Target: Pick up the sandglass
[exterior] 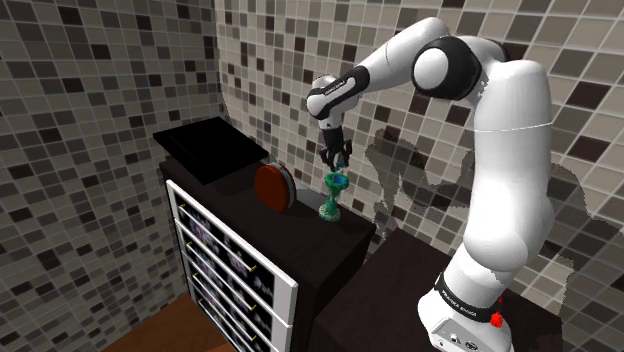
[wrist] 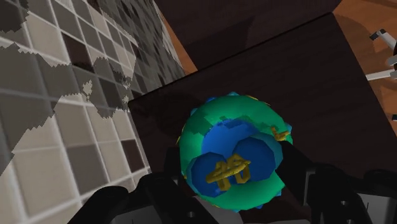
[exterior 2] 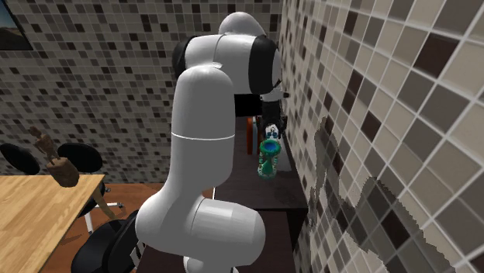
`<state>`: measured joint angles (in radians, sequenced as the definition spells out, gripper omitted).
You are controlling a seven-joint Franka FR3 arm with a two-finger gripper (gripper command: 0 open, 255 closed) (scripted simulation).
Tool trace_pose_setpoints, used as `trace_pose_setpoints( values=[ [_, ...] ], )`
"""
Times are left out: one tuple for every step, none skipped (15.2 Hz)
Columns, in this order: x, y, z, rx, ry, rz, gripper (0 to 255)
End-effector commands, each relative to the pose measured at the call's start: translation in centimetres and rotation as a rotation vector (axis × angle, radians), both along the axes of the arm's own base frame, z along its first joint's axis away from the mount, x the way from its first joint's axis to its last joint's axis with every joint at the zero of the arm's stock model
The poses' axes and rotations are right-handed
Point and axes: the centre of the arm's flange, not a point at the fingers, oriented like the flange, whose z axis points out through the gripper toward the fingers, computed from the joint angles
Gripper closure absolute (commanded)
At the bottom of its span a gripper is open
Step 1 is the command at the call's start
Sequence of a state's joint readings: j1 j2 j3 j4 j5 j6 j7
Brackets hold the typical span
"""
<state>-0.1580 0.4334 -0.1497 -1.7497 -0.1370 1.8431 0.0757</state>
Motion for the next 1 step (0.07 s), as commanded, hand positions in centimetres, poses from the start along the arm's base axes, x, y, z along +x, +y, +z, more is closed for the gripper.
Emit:
trace_pose_setpoints(
  values=[
    [-0.1, 0.06, 0.48, 0.0, 0.0, 0.0, 255]
  ],
)
